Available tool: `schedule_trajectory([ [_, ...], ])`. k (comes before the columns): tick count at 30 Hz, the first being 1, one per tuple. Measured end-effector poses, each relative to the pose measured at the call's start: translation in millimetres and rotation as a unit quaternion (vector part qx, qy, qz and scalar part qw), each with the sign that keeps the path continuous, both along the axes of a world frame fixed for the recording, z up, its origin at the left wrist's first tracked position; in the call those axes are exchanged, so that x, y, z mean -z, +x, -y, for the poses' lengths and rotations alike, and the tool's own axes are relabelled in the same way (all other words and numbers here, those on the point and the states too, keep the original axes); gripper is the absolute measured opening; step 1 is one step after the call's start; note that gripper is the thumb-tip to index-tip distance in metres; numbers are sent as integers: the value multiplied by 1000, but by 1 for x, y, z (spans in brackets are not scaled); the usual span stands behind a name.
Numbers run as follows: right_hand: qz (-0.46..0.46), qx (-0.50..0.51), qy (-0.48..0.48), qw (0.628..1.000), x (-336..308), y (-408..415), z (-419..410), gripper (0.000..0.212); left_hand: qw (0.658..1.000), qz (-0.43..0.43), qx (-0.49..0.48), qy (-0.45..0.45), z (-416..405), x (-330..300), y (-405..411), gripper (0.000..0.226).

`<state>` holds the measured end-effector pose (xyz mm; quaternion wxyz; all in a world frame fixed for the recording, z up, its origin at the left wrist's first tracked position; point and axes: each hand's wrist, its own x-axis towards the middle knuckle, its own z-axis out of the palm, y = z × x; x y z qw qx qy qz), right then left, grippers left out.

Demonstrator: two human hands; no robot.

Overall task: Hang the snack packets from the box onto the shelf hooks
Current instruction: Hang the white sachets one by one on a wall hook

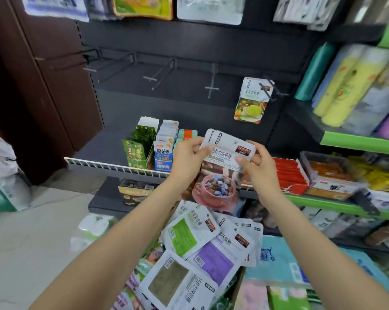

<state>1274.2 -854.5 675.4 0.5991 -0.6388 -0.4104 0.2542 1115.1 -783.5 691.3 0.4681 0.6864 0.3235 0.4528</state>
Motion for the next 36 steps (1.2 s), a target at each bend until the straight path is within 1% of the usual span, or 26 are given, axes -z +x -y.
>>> schedule_trajectory([
  [3, -13, 22, 2, 1000, -15, 31, -7, 31, 999, 24, 7, -22, -10, -14, 29, 13],
  [5, 1, 46, 3, 999, -23, 55, -15, 33, 999, 19, -28, -14, -21, -21, 48, 14],
  [7, 30, 79, 17, 996, -29, 79, -22, 44, 996, 4, -84, 14, -37, -28, 66, 18],
  [9, 77, 97, 27, 992, -34, 103, -31, 53, 987, -39, -143, 68, -54, -35, 82, 25],
  [12, 158, 104, 27, 982, -41, 133, -47, 46, 973, -81, -180, 119, -70, -48, 105, 25],
  [14, 184, 110, 24, 977, -43, 147, -61, 38, 969, -91, -192, 127, -76, -54, 118, 25],
  [18, 198, 119, 6, 973, -41, 166, -87, 33, 964, -108, -198, 139, -83, -58, 137, 21],
  [23, 174, 97, 48, 979, -40, 172, -92, 30, 956, -114, -222, 157, -88, -58, 143, 19],
  [28, 161, 50, 82, 982, -35, 174, -84, 32, 956, -120, -219, 154, -91, -55, 143, 20],
  [31, 154, 67, 99, 981, -38, 175, -86, 32, 958, -123, -212, 147, -91, -56, 145, 21],
  [36, 174, 91, 91, 976, -43, 170, -90, 32, 960, -131, -198, 146, -90, -57, 146, 21],
])
